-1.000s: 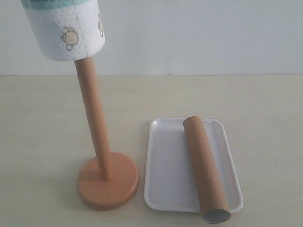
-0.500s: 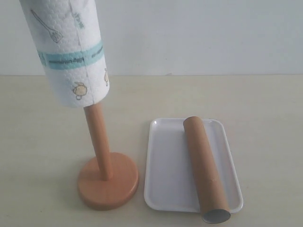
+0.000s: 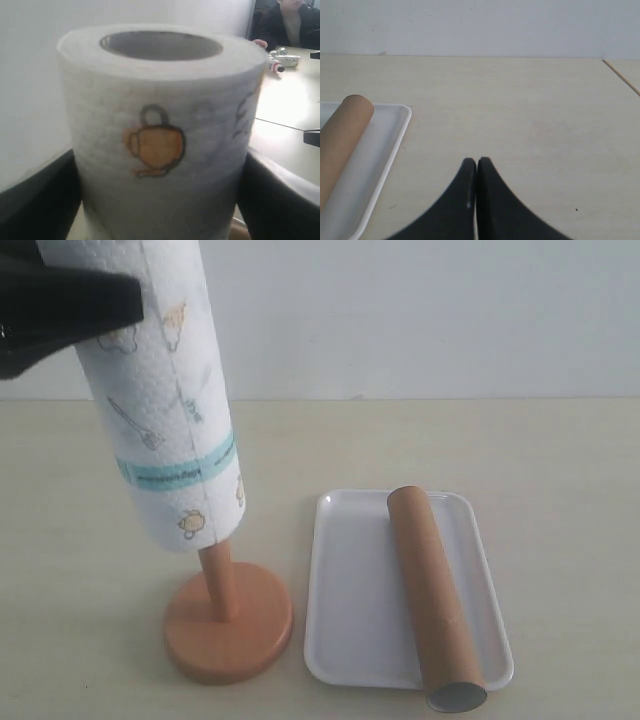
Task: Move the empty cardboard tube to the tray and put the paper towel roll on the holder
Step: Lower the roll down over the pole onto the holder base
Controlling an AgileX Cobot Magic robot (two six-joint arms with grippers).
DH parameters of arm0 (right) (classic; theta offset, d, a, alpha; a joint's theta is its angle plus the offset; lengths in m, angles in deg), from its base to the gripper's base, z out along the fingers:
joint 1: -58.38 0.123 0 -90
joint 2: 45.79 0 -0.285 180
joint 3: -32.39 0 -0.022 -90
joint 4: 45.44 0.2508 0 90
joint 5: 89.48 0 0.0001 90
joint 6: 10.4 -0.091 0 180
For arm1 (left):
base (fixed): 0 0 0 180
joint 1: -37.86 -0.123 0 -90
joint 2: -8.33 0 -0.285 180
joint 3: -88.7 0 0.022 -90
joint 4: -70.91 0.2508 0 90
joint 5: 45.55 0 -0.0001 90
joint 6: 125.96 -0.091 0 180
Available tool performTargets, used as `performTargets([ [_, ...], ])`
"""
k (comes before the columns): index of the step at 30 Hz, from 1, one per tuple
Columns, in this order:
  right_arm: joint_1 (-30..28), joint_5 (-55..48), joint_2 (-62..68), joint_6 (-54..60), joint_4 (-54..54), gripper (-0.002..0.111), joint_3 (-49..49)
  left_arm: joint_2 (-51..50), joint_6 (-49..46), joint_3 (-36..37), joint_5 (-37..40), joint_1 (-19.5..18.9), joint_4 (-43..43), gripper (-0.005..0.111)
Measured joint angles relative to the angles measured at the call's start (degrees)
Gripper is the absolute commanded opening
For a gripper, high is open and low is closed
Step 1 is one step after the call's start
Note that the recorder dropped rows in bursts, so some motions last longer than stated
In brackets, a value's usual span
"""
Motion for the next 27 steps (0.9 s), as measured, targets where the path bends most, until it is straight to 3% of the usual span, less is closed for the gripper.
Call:
performTargets([
  [12,0.0,0.0,0.0,0.0,0.0,0.0,0.0,-2.9,-12.1,9.3,0.4,0.1,-4.9,0.004],
  [23,0.0,0.0,0.0,0.0,0.0,0.0,0.0,-11.0,-21.7,11.0,1.9,6.0,-6.4,0.004],
  [27,0.0,0.0,0.0,0.0,0.0,0.0,0.0,-13.8,-23.2,11.0,2.3,6.5,-6.5,0.004],
])
